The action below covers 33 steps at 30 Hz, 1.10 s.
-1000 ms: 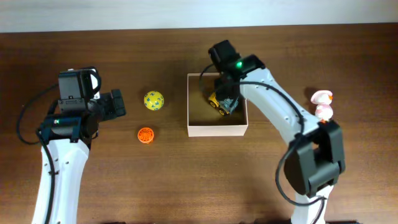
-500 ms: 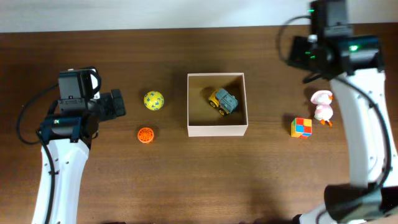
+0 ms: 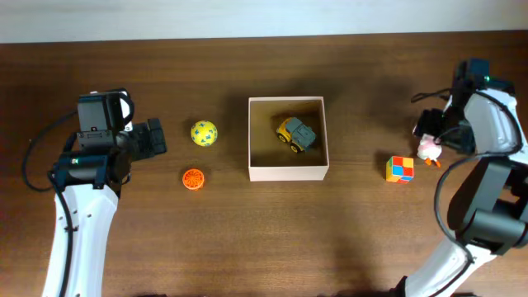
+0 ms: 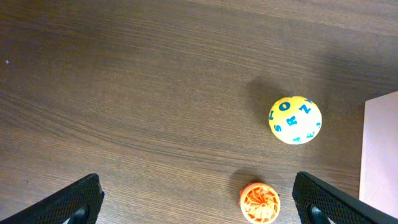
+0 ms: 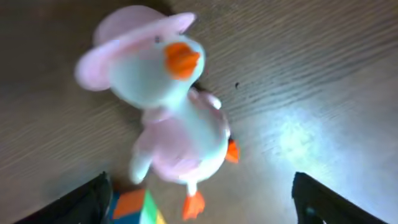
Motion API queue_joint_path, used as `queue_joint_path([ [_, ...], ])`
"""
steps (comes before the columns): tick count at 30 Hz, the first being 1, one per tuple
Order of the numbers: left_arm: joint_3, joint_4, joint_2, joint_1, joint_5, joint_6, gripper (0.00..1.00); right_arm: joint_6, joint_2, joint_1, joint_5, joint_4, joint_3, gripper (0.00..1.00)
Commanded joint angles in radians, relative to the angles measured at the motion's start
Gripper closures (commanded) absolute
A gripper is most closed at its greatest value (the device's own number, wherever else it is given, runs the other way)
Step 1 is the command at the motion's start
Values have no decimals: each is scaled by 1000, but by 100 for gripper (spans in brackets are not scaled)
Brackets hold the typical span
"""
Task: Pack container
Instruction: 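Move the right gripper to the white duck toy and grasp it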
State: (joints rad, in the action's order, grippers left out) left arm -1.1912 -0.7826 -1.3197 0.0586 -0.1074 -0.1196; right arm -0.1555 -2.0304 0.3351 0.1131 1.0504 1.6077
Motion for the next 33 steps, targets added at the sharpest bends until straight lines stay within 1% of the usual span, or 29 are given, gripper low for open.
queue_joint_path([
  [1,-24,0,-5,3,10,16,1,24,-23,19,-35,-24,-15,12],
  [5,-24,0,-5,3,10,16,1,31,-57,19,-51,-48,-17,12],
  [8,-24,0,-5,3,10,16,1,47,-82,18,-94,-83,-26,20],
  [9,-24,0,-5,3,10,16,1,47,-89,18,-110,-94,-31,25],
  [11,-24,0,-5,3,10,16,1,42,-104,18,-111,-114,-44,46],
  [12,-24,0,-5,3,10,16,1,39,-112,18,-111,-127,-53,52],
  [15,-24,0,-5,3,10,16,1,35,-117,18,-116,-131,-60,55],
  [16,-24,0,-5,3,10,16,1,34,-115,18,-119,-129,-57,60],
  [18,-24,0,-5,3,10,16,1,16,-97,18,-123,-111,-39,67],
  [22,-24,0,-5,3,10,16,1,5,-6,-1,-176,-65,29,75],
  [27,-24,0,-5,3,10,16,1,5,156,-94,-208,10,140,96],
  [30,-24,0,-5,3,10,16,1,-11,250,-192,-215,61,188,96],
  [33,-24,0,-5,3,10,16,1,-43,319,-312,-214,77,193,96],
])
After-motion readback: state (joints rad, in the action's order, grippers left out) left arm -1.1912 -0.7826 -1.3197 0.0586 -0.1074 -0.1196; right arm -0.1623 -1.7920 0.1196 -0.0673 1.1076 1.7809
